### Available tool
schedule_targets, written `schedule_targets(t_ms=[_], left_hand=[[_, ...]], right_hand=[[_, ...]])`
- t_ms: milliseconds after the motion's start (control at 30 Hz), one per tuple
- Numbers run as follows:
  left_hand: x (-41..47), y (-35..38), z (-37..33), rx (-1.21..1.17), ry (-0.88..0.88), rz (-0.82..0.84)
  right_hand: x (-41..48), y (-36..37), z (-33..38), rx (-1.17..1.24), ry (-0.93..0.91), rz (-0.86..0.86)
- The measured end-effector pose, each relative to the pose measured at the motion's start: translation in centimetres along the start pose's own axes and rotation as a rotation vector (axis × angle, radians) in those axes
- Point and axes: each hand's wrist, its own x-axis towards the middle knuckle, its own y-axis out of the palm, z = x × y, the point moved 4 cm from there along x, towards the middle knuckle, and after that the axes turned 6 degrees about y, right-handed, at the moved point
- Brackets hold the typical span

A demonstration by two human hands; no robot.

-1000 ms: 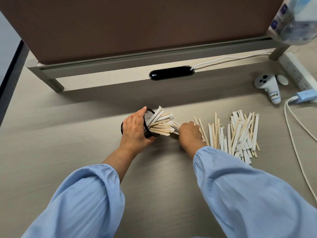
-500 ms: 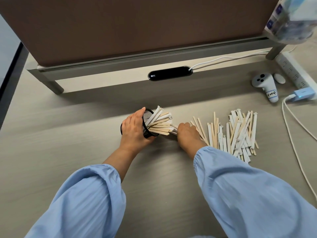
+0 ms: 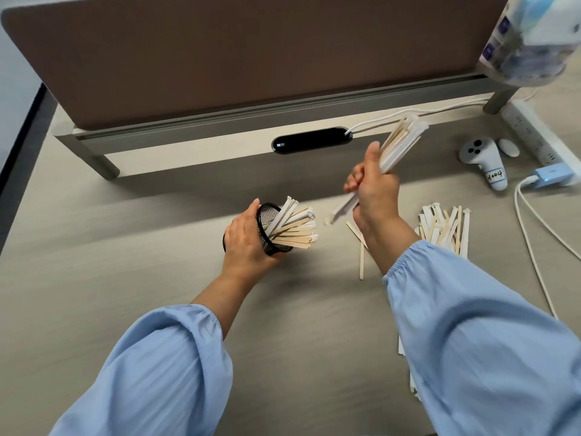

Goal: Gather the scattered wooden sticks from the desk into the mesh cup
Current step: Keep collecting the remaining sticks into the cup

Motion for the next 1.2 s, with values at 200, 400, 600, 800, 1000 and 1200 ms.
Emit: schedule_targets(t_ms=[200, 400, 600, 800, 1000, 1200], left_hand=[[0.0, 1.3, -3.0, -0.21, -0.025, -0.008], [0.4, 1.9, -3.1, -0.329, -0.095, 0.01], [0.1, 1.7, -3.2, -0.4, -0.148, -0.014], [0.2, 1.5, -3.7, -0.446, -0.118, -0.005], [0.0, 1.7, -3.8, -0.371, -0.039, 0.055], [0.3, 1.5, -3.8, -0.443, -0.147, -0.011]], right_hand=[[-3.1, 3.5, -1.5, -0.244, -0.056, 0.271], [-4.0, 2.5, -2.7, -0.504, -0.068, 0.429], [-4.0, 2.9, -0.7, -0.594, -0.164, 0.388], [-3.6, 2.0, -1.2, -0.843, -0.412, 0.23], [-2.9, 1.3, -0.4, -0.647, -0.429, 0.182], [-2.6, 0.9, -1.5, -0.761, -0.41, 0.325]])
